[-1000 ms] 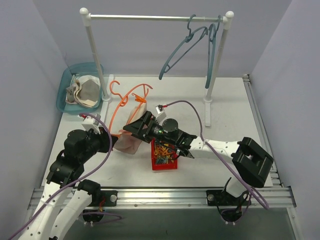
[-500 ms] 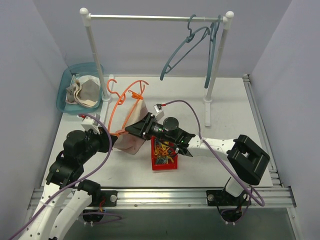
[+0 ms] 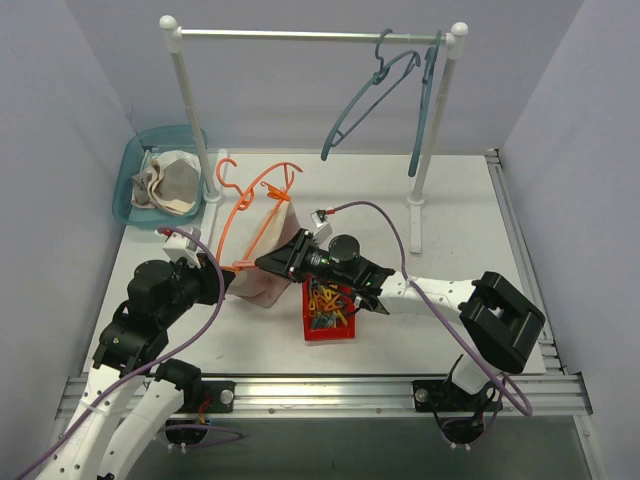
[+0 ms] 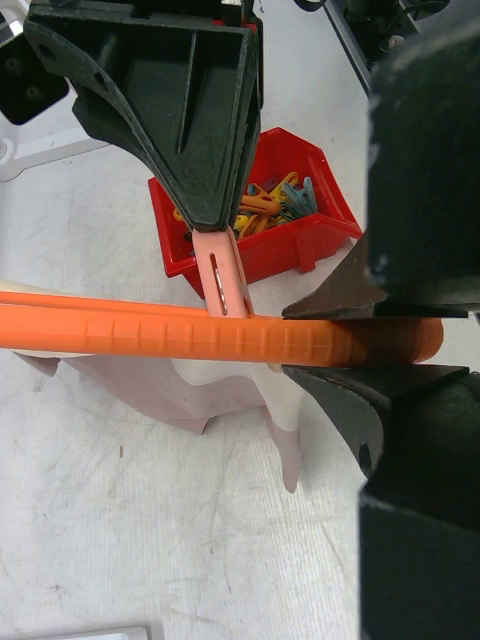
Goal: Remove the underwear clipped to the hanger
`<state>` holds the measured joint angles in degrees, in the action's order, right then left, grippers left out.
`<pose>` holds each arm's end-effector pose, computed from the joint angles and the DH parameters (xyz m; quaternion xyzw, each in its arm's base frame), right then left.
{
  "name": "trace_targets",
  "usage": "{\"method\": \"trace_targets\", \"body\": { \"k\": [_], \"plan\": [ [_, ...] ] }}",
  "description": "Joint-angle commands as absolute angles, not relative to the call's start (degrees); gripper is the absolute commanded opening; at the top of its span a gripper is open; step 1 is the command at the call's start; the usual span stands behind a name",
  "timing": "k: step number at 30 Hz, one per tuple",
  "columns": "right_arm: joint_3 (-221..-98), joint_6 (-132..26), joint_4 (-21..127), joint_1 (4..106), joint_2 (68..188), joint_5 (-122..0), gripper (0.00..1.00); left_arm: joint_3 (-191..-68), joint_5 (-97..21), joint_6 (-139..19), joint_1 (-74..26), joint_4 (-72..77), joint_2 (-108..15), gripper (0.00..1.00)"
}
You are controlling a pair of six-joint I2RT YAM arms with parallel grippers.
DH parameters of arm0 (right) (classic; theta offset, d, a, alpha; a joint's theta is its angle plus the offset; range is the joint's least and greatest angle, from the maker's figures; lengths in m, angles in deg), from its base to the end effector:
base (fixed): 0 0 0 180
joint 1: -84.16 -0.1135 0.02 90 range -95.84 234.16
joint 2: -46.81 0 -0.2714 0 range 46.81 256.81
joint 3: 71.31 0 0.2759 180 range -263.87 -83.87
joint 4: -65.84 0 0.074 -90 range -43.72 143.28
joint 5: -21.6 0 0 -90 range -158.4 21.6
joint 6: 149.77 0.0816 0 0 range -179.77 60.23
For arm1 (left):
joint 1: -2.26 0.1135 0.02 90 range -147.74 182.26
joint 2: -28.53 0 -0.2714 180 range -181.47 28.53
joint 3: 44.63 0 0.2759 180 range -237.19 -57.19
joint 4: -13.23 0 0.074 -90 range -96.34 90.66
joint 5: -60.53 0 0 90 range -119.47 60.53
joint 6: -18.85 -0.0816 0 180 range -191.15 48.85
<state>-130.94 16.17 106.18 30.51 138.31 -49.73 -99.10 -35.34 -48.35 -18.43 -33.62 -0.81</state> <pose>0.2226 0.3466 0.2614 0.0040 0.6559 0.7213 0.2224 0.1630 -0.0705 0.3062 0.0135 0.8270 -0.2470 0.5049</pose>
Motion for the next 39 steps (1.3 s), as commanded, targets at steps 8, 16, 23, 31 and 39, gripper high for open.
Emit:
{"method": "trace_targets", "body": {
  "k": [8, 16, 23, 31, 39],
  "plan": [
    [-128.35, 10.80, 100.38, 33.09, 127.06, -55.04, 0.00, -101.14, -33.51, -47.51, -18.84, -31.59, -4.59, 0.02],
    [-130.98, -2.61, 73.98, 34.06, 117.23, -64.16, 0.00, -101.31, -31.40, -47.77, -18.92, -32.38, -2.93, 0.03],
    [-127.12, -8.97, 45.65, 34.32, 107.02, -78.51, 0.00, -101.14, -32.80, -47.77, -19.01, -32.47, -3.63, 0.02],
    [-127.46, -10.91, 45.11, 33.01, 112.99, -79.37, 0.00, -104.65, -33.25, -47.69, -19.19, -36.42, -3.19, 0.02],
    [-132.73, -13.80, 44.58, 30.72, 115.19, -81.68, 0.68, -107.20, -34.21, -46.46, -19.45, -40.12, -2.84, 0.03]
  ]
}}
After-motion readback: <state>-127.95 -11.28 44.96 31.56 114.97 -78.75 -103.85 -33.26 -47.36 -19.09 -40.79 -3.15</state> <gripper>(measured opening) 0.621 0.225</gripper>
